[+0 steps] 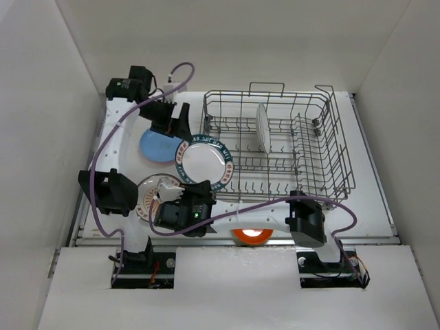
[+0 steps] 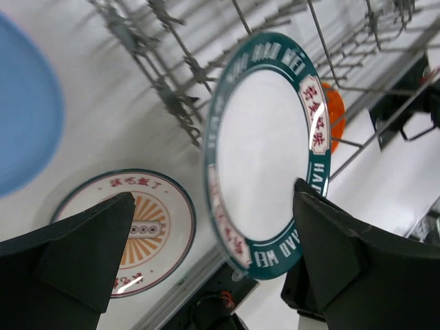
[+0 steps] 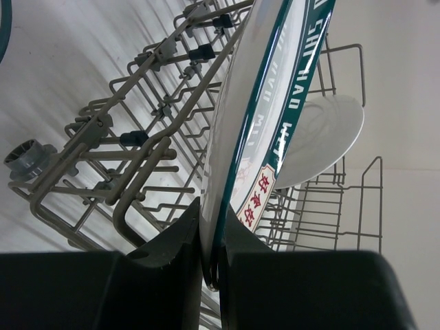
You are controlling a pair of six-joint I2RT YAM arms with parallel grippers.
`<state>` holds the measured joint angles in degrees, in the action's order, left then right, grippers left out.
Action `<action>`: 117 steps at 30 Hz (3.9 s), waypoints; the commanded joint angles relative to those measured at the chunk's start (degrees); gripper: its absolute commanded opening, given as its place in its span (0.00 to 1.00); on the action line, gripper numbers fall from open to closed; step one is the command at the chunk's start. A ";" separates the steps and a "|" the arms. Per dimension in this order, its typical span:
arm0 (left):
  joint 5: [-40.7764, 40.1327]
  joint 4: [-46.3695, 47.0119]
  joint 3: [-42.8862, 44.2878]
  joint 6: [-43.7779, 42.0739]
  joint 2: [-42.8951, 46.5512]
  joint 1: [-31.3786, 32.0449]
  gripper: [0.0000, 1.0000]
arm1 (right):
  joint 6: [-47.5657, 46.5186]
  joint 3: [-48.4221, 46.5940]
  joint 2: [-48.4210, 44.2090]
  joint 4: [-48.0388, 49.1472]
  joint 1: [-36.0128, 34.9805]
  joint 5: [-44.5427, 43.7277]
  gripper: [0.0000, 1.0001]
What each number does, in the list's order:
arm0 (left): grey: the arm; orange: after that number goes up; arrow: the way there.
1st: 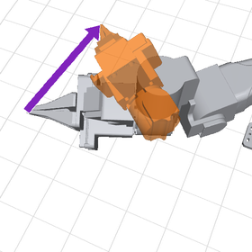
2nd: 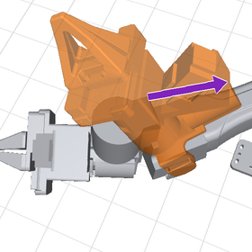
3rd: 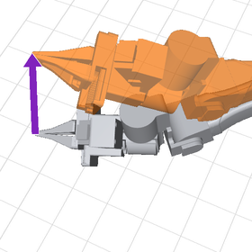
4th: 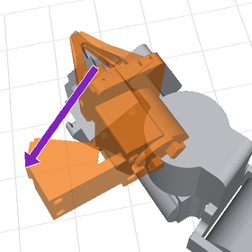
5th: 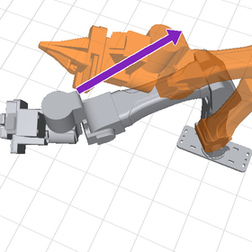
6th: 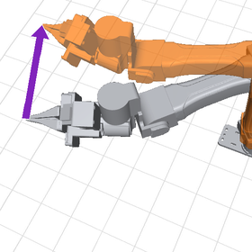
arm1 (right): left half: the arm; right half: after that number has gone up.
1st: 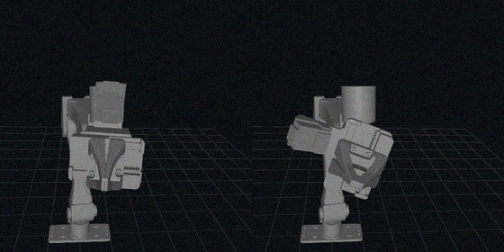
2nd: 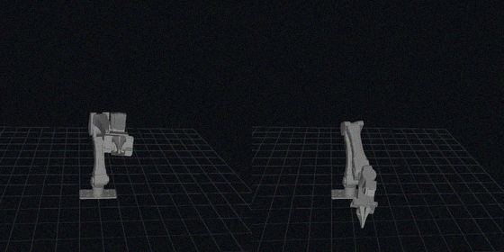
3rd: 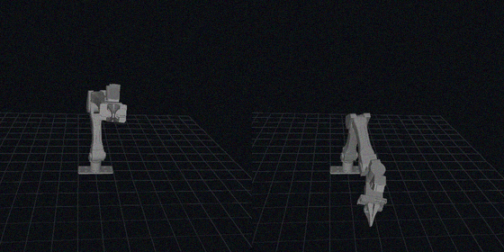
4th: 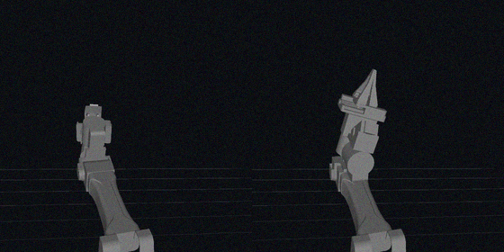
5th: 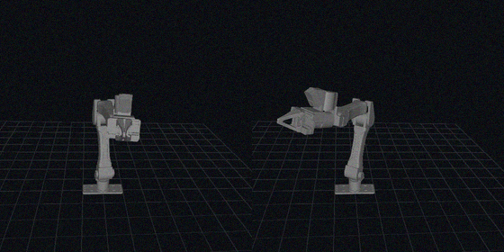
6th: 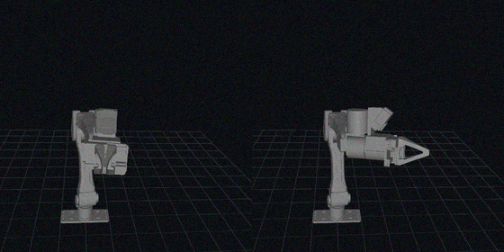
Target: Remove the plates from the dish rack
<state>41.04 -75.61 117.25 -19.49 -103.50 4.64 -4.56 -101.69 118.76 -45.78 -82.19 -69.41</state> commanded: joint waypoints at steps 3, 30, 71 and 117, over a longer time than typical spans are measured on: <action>-5.09 -4.81 -4.93 -1.26 0.94 4.06 1.00 | 1.22 -3.77 -0.37 -0.63 -0.16 -1.61 0.00; 20.55 -12.97 7.27 -4.23 -4.60 -12.96 0.00 | 18.90 -4.76 -17.22 -3.29 0.45 17.60 0.93; -19.42 1.87 -33.67 -12.16 2.51 -25.04 0.70 | 30.40 -0.95 -13.04 0.43 49.93 42.42 0.73; 4.50 -14.39 -9.12 -10.49 4.10 -7.73 0.99 | -7.22 -8.78 3.93 3.06 -1.21 -7.15 0.00</action>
<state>45.15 -75.75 112.01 -28.45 -99.59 -5.48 -12.47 -106.45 121.82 -43.24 -83.29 -72.18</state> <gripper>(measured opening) 0.990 0.191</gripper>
